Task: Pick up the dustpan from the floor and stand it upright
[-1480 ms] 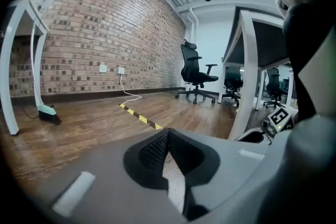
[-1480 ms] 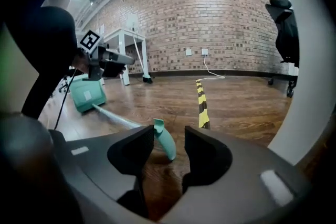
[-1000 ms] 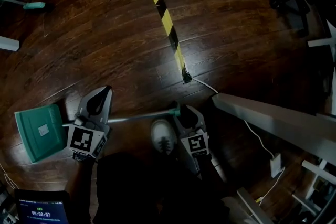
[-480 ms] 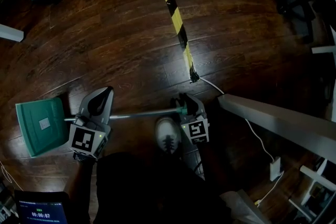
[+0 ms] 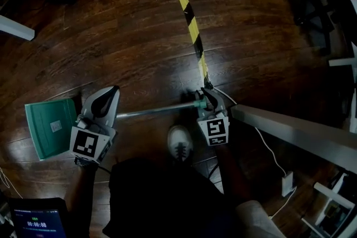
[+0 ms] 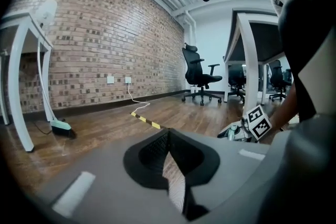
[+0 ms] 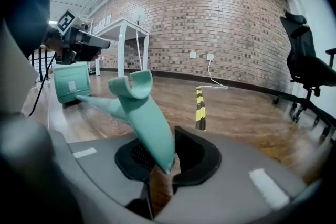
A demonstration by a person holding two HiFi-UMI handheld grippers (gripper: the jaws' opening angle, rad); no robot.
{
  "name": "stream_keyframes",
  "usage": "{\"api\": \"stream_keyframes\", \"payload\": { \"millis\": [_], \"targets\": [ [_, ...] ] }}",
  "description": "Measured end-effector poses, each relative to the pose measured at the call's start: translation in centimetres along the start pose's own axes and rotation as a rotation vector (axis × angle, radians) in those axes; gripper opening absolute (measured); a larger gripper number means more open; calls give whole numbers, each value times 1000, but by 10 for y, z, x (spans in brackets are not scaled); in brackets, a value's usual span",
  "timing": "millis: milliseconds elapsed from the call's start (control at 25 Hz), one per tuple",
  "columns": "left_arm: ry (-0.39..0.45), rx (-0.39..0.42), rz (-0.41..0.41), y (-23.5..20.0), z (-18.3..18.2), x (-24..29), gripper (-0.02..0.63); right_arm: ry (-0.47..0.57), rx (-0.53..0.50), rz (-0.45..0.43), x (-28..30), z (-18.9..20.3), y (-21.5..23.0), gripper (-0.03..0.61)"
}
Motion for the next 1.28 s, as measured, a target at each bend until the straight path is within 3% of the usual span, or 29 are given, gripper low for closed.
{"api": "stream_keyframes", "payload": {
  "millis": [280, 600, 880, 1080, 1280],
  "targets": [
    [38, -26, -106, -18, -65, -52, 0, -38, -58, 46, -31, -84, 37, 83],
    [12, -123, -240, -40, -182, -135, 0, -147, -227, 86, -88, -196, 55, 95],
    [18, -205, -353, -65, -292, -202, 0, -182, -212, 184, -140, -304, 69, 124],
    [30, -230, -392, -71, -356, -237, 0, -201, -277, 210, -164, -375, 69, 143],
    [17, -234, -419, -61, -390, -276, 0, -212, -358, 186, -175, -421, 49, 169]
  ]
}}
Point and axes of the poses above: the fingertips, and each gripper's own axes: x forward along the fingers, y to its right, z out of its underside, the point moved 6 cm from there along -x, backward along the fingers, and after that the axes turned 3 degrees about z, right-handed, at the moved point
